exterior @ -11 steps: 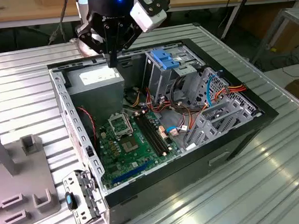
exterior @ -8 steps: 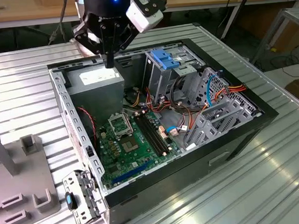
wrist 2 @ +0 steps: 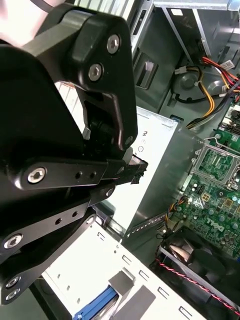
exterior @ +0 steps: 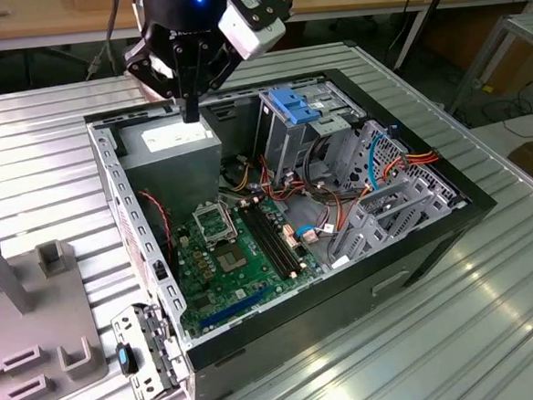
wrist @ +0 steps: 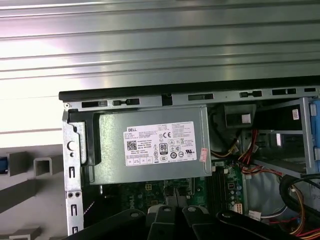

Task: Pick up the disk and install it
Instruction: 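Reach for the disk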

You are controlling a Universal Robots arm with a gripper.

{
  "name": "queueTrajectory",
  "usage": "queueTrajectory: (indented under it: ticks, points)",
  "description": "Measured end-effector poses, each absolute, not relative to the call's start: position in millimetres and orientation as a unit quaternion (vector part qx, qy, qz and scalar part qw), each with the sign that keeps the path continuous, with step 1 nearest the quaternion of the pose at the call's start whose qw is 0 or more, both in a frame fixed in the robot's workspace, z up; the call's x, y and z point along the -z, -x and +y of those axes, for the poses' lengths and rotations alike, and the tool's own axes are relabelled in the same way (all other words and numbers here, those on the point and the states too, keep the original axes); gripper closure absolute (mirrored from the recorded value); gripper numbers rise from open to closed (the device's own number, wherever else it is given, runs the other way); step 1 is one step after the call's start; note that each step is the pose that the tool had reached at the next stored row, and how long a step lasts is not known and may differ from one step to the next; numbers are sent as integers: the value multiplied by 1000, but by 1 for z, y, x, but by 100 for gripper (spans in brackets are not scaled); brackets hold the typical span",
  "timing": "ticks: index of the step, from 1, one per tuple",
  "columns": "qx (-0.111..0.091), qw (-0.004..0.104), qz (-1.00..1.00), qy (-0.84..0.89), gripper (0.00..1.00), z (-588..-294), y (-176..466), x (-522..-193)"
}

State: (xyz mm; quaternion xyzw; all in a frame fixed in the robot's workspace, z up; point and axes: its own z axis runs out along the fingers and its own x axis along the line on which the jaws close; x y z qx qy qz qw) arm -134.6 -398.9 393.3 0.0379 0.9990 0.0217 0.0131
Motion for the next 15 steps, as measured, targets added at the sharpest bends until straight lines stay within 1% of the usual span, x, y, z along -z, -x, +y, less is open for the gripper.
queueTrajectory:
  ticks: [15]
  points:
    - [-22,13,999,-38,89,-399,145,-393]
